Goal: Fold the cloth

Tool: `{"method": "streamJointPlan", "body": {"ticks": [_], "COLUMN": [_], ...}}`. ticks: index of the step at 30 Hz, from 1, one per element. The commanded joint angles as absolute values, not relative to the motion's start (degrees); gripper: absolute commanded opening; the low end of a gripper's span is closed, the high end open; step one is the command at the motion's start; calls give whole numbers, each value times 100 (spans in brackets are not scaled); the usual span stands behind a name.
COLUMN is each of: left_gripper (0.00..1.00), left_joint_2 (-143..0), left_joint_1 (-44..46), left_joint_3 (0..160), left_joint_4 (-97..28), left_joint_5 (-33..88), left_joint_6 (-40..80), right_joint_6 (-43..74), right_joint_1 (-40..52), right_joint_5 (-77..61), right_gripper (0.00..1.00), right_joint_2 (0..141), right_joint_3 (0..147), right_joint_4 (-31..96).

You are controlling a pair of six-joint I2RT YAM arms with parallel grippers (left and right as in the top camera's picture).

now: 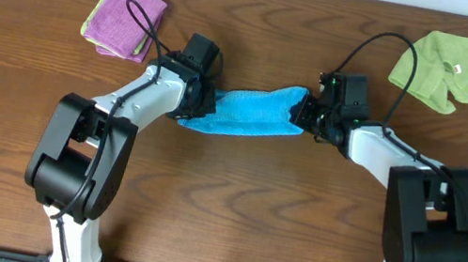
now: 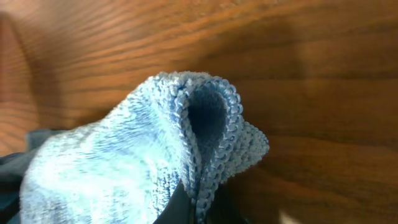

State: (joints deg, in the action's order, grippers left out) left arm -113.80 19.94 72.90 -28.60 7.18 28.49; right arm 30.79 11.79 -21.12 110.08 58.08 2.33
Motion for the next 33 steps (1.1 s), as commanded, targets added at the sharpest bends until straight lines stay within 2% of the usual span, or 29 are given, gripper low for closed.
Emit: {"method": "streamJointPlan", "body": {"ticks": [1, 10, 33], "left_gripper": [6, 6, 6], "left_joint_2": [-11472, -11419, -10457], "left_joint_1": [1990, 1990, 1990], "left_joint_3": [7363, 7369, 7631], "left_joint_4": [-2856, -2862, -3076], "left_joint_5": [738, 757, 749], "left_joint_6": [2832, 2832, 2834], "right_joint_6": [2974, 2974, 2945], "right_joint_1": [1194, 1267, 1822], "right_joint_5": [-2346, -2338, -2106], "right_gripper": [2, 1, 1], "right_joint_2": [10495, 9577, 9557], "right_joint_3": [5808, 5808, 5846], "right_joint_4": [224, 493, 537]}}
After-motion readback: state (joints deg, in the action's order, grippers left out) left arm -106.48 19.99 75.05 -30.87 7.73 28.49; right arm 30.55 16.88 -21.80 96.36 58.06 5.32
